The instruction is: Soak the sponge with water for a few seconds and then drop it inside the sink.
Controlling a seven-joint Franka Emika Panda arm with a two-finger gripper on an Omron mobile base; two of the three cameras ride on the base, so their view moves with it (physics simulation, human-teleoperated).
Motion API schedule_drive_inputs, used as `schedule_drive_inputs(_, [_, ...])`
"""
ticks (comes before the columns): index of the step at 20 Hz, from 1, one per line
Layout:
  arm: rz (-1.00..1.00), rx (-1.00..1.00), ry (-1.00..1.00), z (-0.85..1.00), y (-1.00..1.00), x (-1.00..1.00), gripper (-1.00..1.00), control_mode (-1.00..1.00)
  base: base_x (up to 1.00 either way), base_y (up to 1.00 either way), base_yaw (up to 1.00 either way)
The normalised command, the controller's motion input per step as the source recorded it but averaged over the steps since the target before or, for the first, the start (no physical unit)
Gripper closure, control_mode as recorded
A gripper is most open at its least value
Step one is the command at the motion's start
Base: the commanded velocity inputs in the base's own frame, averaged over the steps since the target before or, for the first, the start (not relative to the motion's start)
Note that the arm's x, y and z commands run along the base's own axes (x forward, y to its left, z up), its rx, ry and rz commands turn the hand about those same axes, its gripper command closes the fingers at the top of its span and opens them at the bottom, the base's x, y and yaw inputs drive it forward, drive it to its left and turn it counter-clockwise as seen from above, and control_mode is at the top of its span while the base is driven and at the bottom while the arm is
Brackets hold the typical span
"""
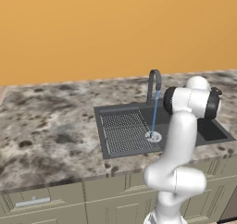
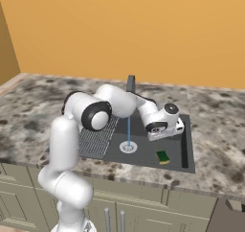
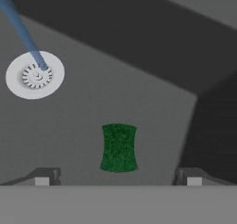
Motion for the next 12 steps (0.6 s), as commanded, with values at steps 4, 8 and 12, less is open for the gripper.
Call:
schedule_drive_inputs(4, [0.00, 0.00, -0.09, 0.58, 0.00, -0.53, -1.00, -1.00, 0.00, 0.00, 0.00])
schedule_drive_inputs(8, [0.00, 0.00, -0.07, 0.57, 0.03, -0.59, -1.00, -1.00, 0.00, 0.00, 0.00])
schedule_drive_inputs(12, [0.00, 0.00, -0.07, 0.57, 0.21, -0.62, -1.00, -1.00, 0.00, 0.00, 0.00])
